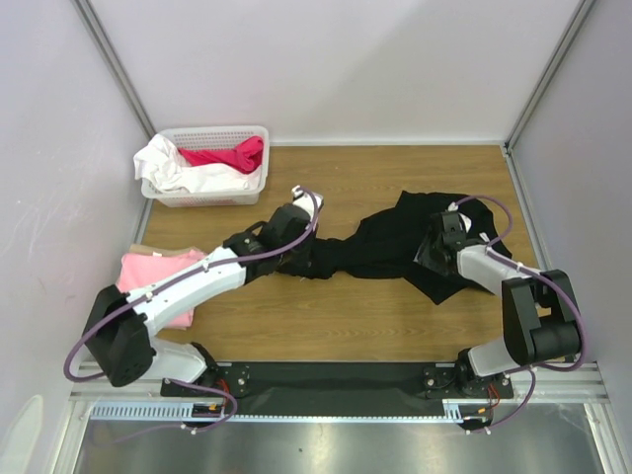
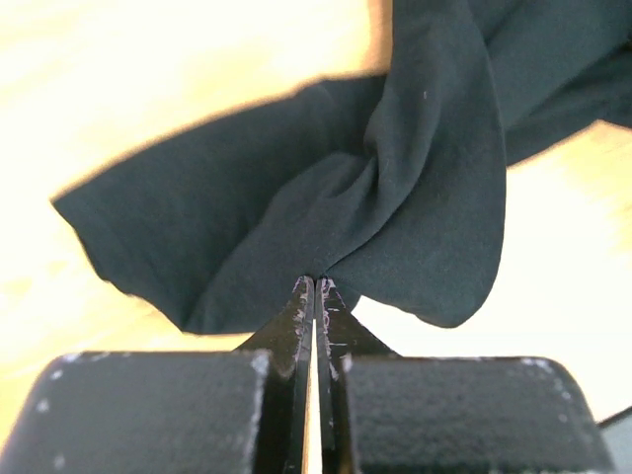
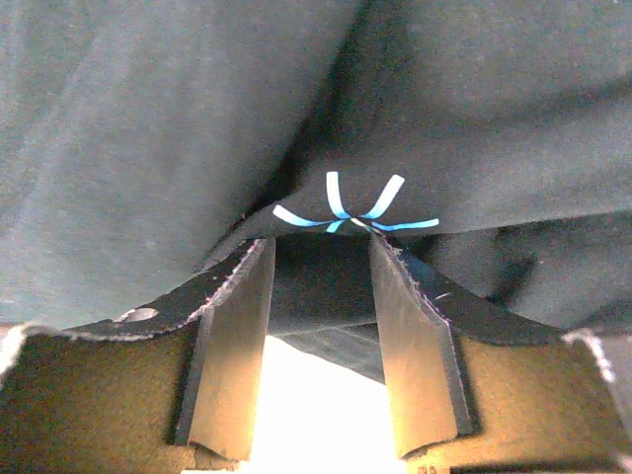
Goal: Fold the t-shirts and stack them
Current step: Flatten the tshirt out
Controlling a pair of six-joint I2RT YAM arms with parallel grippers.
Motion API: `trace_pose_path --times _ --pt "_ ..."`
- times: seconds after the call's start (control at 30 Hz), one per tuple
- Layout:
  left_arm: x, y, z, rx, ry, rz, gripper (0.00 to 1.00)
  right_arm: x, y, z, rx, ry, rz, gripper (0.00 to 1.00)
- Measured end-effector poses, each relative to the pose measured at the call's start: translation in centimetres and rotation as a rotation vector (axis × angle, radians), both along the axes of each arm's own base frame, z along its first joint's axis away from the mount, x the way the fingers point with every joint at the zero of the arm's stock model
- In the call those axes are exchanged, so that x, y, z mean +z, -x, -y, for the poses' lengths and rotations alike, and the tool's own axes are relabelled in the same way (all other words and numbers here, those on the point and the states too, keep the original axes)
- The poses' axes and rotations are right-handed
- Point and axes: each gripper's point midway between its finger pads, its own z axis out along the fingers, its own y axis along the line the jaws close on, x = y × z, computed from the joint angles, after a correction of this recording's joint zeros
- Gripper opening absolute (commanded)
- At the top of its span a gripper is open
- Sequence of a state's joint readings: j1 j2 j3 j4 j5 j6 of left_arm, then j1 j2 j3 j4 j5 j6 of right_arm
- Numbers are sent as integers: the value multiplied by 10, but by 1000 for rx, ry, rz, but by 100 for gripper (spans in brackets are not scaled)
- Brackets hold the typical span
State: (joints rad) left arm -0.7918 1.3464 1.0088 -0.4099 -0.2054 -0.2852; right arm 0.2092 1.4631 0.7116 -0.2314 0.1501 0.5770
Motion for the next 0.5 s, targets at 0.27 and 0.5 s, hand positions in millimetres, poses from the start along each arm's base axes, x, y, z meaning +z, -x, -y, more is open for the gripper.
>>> trace_pose_path --times 0.27,0.5 --pt "14 -57 -9 59 38 -21 1 -1 7 11 -31 6 -5 48" --pt "28 -122 -38 150 116 6 1 -1 9 18 -50 -4 -1 48"
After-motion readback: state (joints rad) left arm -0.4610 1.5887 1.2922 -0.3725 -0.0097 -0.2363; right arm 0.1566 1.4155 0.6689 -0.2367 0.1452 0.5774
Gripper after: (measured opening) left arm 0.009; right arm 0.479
